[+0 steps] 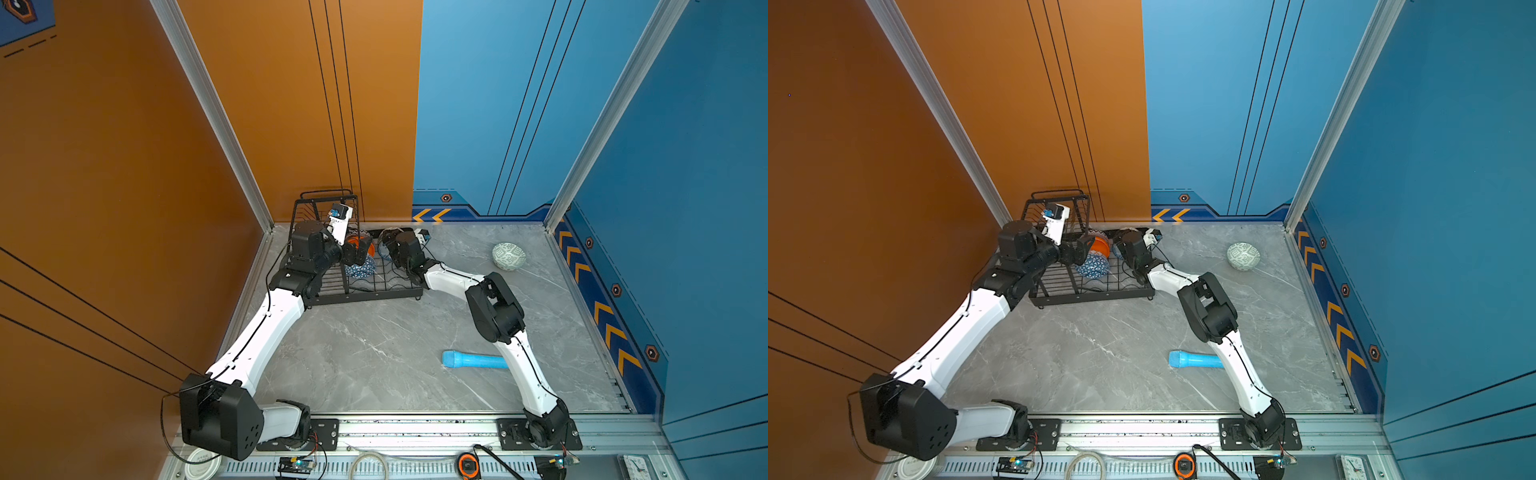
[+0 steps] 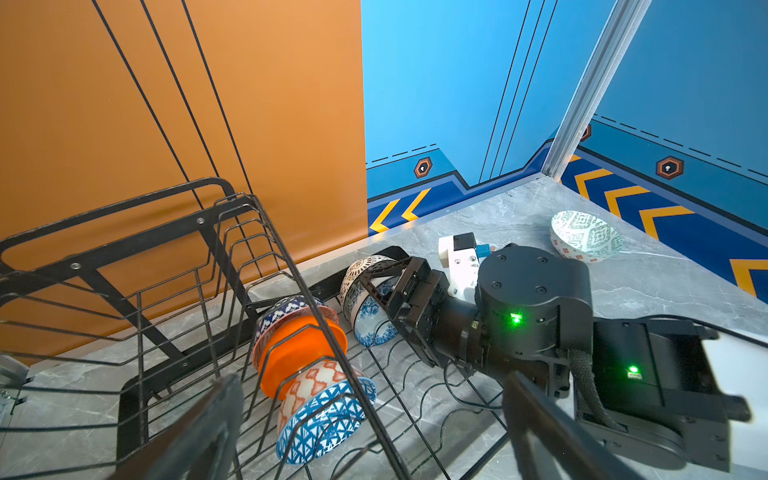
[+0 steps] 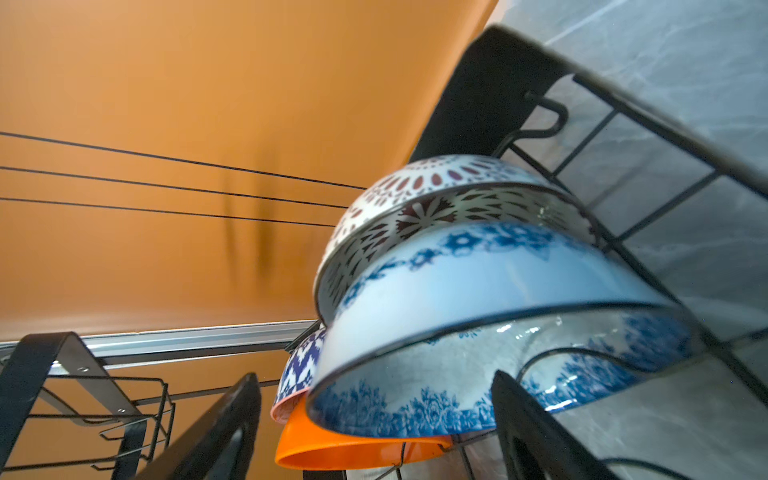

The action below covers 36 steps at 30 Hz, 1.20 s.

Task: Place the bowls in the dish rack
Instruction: 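Open the right gripper off the blue floral bowl and withdraw, then move the right gripper over the green-patterned bowl while the left withdraws from the rack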

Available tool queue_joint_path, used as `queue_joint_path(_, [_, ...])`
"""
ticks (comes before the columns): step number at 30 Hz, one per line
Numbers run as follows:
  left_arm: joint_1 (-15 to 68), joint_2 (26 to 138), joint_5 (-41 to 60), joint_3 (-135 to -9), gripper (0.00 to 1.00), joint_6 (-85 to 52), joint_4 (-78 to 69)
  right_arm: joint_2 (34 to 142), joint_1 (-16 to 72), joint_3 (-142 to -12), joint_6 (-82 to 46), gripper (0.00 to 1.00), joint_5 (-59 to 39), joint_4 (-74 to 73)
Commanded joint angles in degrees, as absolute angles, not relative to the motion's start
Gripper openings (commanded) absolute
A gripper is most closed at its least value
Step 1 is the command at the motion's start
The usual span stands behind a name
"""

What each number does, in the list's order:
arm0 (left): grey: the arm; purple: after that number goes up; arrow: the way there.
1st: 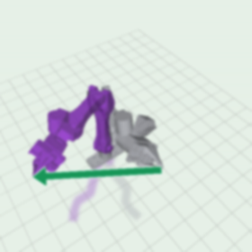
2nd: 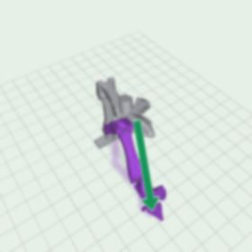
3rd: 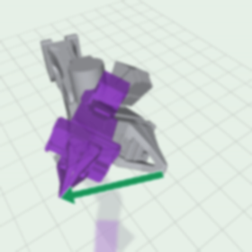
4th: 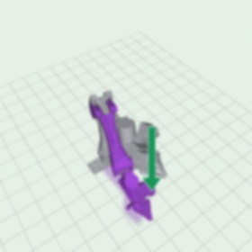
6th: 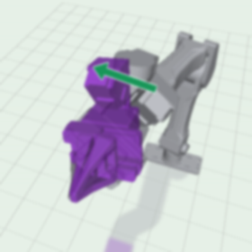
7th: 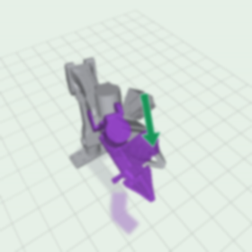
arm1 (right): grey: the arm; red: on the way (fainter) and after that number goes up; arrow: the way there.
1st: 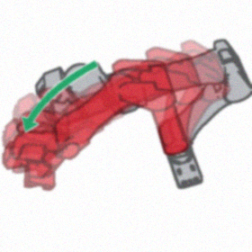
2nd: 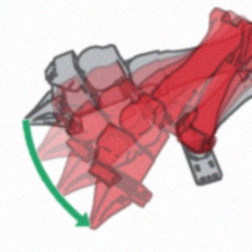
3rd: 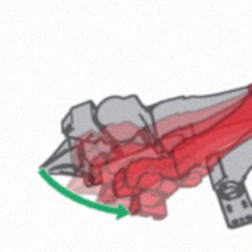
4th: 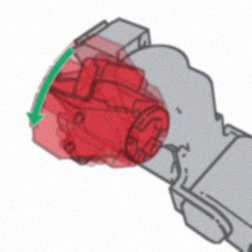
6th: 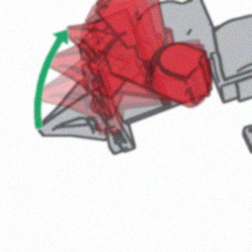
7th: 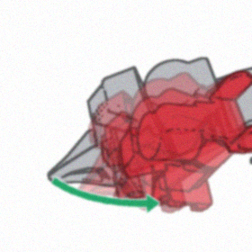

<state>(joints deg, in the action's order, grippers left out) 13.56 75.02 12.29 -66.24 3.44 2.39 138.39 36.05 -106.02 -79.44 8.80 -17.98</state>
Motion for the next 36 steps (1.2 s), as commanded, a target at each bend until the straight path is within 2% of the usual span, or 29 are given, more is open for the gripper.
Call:
queue_joint_path(1, [13.51,75.06,13.36,-67.15,0.98,3.46,1.59,133.75,35.94,-106.04,-78.22,0.89,8.29,-17.61])
queue_joint_path(7, [13.53,75.01,12.93,-67.15,0.98,3.64,1.66,131.37,35.95,-103.61,-77.35,1.00,8.43,-17.94])
queue_joint_path(17, [13.52,75.01,12.83,-67.19,0.98,3.63,1.74,124.14,36.15,-91.39,-77.87,1.00,8.26,-23.58])
queue_joint_path(23, [14.04,74.99,11.17,-67.03,0.98,4.27,1.74,119.25,35.34,-84.17,-76.68,1.00,4.95,-28.60])
queue_joint_path(29, [15.06,74.32,9.15,-66.85,0.98,4.62,1.76,109.49,33.25,-78.45,-70.48,0.99,0.96,-26.32])
queue_joint_path(32, [18.16,73.80,6.80,-67.06,0.98,5.79,1.82,104.00,31.15,-74.10,-68.65,1.00,0.17,-24.98])
queue_joint_path(36, [26.25,75.29,-0.57,-70.05,0.98,11.78,6.88,96.42,27.67,-70.30,-63.12,1.00,0.19,-18.13])
